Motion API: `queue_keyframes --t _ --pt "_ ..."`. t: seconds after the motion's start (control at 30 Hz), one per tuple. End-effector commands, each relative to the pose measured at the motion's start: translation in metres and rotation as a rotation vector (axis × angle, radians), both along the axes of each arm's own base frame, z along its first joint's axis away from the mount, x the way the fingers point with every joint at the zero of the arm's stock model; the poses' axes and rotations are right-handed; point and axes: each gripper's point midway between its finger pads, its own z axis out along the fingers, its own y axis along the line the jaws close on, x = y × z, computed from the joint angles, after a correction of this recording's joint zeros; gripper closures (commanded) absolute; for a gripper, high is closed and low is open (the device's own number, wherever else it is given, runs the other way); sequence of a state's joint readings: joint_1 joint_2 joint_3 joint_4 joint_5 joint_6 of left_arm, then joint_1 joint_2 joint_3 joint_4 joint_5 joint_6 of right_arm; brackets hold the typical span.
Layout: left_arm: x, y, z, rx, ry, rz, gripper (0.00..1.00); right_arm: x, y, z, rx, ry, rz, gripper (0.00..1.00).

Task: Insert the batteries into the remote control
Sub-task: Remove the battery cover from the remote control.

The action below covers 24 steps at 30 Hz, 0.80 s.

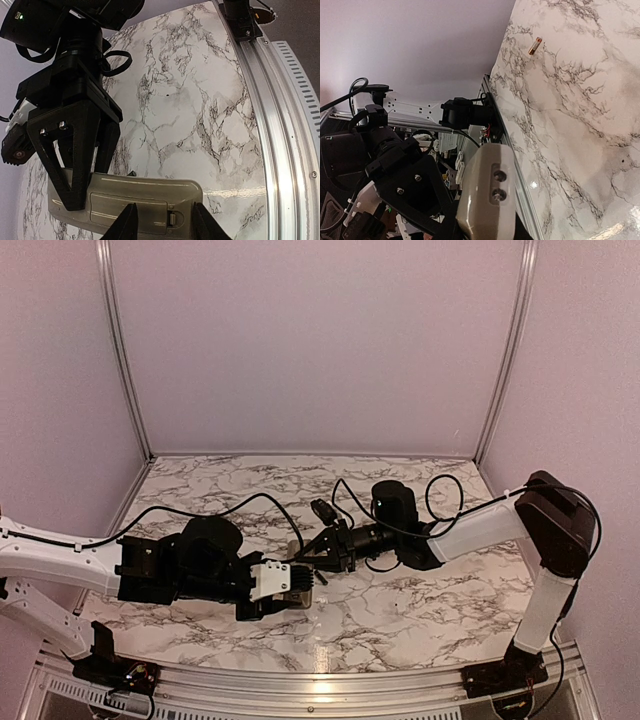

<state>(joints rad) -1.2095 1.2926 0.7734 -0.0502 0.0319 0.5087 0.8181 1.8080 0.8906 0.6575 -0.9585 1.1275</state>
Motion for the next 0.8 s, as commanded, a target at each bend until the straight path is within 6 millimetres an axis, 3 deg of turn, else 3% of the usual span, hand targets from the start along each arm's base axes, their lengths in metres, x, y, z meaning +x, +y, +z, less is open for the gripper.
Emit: queue_keyframes --t 0.0,0.57,0.77 --pt "0.010 0.005 0.001 0.013 -0.034 0.051 0.62 -0.008 0.006 0.006 0.026 -0.024 0.037 1.00" --pt "0.014 0.014 -0.014 0.111 -0.071 0.062 0.64 -0.012 0.006 0.011 0.044 -0.023 0.055 1.00" --pt "0.031 0.016 0.007 0.051 -0.166 0.156 0.66 -0.013 0.006 0.006 0.049 0.017 0.060 1.00"
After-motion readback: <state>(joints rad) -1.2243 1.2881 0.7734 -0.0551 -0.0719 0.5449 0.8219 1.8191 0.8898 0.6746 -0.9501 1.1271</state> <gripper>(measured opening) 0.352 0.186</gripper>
